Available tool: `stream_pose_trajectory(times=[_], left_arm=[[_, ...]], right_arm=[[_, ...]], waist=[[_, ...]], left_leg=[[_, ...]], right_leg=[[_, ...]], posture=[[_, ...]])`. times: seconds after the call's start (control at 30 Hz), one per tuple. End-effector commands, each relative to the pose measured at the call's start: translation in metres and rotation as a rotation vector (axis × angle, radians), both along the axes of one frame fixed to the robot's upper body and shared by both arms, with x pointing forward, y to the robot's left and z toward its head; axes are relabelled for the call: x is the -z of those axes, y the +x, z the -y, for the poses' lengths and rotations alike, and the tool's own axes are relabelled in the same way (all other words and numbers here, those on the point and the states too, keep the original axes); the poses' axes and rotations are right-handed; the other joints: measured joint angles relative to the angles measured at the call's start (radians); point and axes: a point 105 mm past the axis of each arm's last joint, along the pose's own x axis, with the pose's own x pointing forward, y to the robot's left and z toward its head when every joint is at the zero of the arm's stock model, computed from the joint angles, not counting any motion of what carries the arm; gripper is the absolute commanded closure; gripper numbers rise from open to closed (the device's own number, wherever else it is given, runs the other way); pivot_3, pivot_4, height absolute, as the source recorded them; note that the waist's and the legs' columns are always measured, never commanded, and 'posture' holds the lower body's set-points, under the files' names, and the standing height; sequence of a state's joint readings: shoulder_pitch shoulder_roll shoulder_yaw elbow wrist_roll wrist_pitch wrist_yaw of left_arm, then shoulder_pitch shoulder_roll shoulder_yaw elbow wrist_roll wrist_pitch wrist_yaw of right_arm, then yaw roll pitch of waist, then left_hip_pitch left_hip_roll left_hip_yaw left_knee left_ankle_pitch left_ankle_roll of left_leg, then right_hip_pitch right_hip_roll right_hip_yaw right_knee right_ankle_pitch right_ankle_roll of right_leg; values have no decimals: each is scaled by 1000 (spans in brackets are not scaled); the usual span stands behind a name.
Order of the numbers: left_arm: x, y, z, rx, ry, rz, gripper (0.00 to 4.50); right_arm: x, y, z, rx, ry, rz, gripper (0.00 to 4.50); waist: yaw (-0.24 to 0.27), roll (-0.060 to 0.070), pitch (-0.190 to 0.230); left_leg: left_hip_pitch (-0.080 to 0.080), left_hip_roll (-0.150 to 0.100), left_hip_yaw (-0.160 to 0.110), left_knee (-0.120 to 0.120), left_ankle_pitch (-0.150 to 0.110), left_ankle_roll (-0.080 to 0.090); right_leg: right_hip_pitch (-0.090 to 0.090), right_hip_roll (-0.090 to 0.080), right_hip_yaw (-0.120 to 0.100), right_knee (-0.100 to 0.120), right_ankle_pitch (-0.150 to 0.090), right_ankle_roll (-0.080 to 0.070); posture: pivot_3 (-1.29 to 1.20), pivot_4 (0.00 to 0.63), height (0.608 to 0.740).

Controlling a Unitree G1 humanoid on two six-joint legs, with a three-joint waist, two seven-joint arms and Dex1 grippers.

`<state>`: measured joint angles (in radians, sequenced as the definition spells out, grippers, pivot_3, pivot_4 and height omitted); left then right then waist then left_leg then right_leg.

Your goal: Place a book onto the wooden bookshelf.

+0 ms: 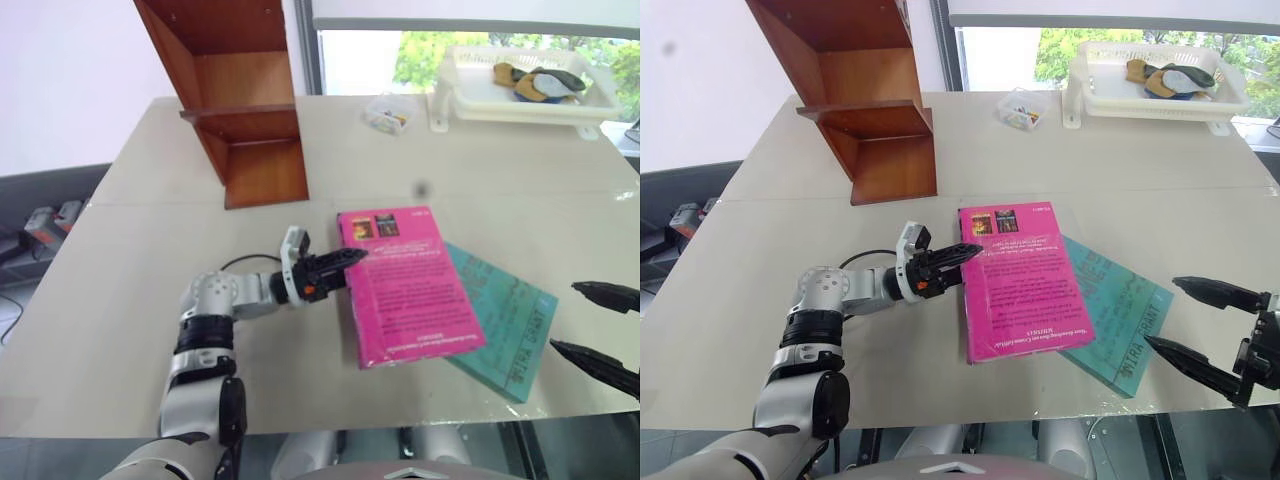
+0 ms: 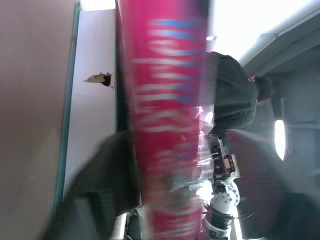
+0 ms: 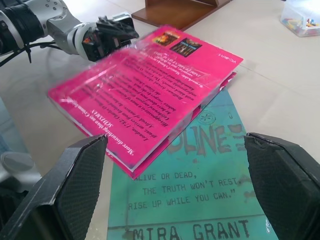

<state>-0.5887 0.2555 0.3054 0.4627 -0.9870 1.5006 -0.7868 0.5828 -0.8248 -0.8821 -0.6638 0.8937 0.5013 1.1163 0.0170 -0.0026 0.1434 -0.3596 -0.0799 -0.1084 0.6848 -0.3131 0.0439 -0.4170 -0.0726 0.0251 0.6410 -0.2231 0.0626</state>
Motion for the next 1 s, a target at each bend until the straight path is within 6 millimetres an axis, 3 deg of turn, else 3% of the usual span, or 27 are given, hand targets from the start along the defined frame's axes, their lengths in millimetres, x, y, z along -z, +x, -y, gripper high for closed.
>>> stream_pose_trajectory(times=[0.03,0.07,0.1,0.23,0.4,0.67,0.77,0.83,0.93,1.0], left_arm=[[-7,-2,0,18,-36,-5,3292],[-7,-2,0,16,-37,-5,3762],[-8,-1,-2,13,-37,-6,3923],[-11,-3,-3,13,-36,13,3935],[-46,3,-3,-28,-83,185,3935],[-154,11,20,-71,5,857,3935],[-186,16,32,-88,57,1092,3935],[-210,26,45,-128,168,1331,3935],[-254,35,61,-196,233,1558,3935],[-269,35,67,-193,306,1693,3935]], right_arm=[[-7,-1,-1,-2,-23,38,0],[-7,-1,-1,-3,-23,39,0],[-7,-1,-1,-4,-23,39,0],[-6,1,-1,-4,-18,41,0],[-5,3,4,8,45,46,0],[-7,14,33,88,272,108,0],[-6,17,41,98,300,114,0],[-14,20,47,93,388,138,0],[-29,24,57,71,512,186,0],[-39,27,66,67,556,225,0]], waist=[[0,0,0],[0,0,0],[0,0,0],[-1,0,0],[-1,-1,1],[1,-5,3],[-1,-5,3],[-2,-5,4],[-1,-7,6],[-3,-6,6]], left_leg=[[0,0,0,0,0,0],[0,0,0,0,0,0],[0,0,0,0,0,0],[0,0,0,0,0,0],[-1,0,0,0,0,0],[-2,-1,-1,0,0,-1],[-1,-1,-1,-1,0,0],[-2,-1,0,-2,0,0],[-2,-2,0,-1,0,0],[-2,-2,0,-1,0,0]], right_leg=[[0,0,0,0,0,0],[0,0,0,0,0,0],[0,0,0,0,0,0],[0,0,0,0,0,0],[0,0,1,0,0,0],[0,-1,0,-1,0,0],[0,-1,0,-2,0,0],[-1,0,0,-3,0,0],[0,1,-2,-3,0,0],[0,0,-3,-4,0,0]], posture=[[0,150,740],[0,150,740],[0,150,740],[0,150,740],[0,150,740],[0,150,740],[0,150,740],[0,150,740],[0,150,740],[0,150,740]])
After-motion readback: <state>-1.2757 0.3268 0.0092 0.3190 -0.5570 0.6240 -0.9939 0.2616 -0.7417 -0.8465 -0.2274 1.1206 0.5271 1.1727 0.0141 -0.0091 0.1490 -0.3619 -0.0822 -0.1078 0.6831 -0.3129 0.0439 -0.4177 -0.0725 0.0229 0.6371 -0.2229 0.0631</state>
